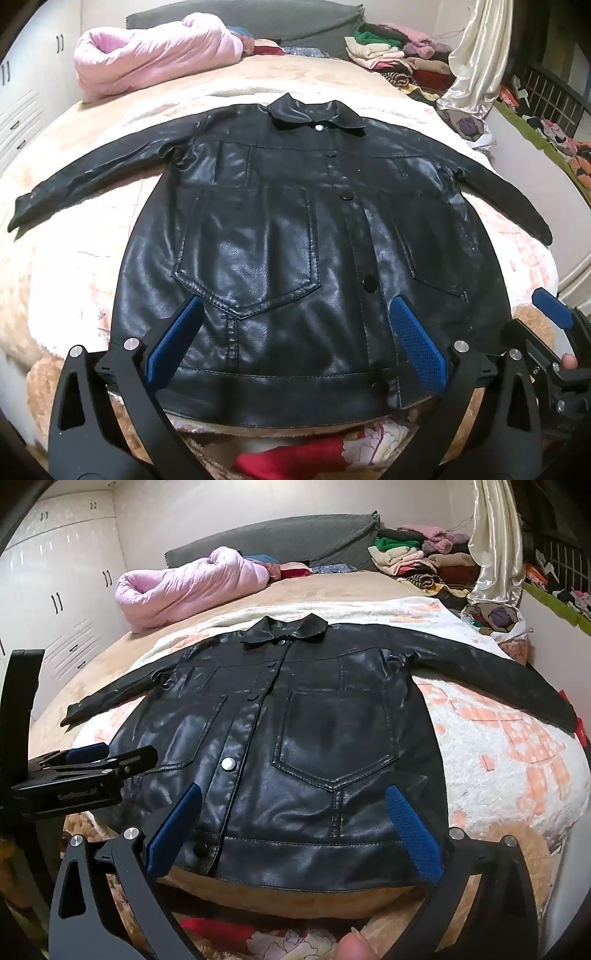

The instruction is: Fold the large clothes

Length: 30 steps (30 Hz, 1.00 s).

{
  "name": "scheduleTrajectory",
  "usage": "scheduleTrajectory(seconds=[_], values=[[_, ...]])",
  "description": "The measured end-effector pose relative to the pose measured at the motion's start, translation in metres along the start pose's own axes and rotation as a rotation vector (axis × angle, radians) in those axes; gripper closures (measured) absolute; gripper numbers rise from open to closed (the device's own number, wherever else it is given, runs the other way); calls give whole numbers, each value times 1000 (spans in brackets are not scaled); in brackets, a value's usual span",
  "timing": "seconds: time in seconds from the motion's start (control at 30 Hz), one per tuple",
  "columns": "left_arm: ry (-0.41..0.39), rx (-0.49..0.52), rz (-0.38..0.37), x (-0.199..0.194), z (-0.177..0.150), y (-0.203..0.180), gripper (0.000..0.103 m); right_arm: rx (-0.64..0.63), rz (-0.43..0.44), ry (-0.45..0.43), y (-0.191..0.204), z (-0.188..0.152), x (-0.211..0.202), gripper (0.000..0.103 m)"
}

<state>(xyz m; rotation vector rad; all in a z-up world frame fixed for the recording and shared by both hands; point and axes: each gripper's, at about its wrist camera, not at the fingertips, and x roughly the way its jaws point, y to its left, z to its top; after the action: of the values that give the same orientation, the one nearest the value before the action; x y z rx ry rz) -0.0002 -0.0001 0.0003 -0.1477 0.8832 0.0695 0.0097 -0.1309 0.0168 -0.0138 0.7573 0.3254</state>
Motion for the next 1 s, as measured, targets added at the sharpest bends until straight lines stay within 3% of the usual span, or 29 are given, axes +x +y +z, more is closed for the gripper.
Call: scheduleTrajectory(seconds=[1.0], values=[[-5, 1, -4, -8, 5, -3, 9, 18, -18, -7, -5, 1, -4, 4]])
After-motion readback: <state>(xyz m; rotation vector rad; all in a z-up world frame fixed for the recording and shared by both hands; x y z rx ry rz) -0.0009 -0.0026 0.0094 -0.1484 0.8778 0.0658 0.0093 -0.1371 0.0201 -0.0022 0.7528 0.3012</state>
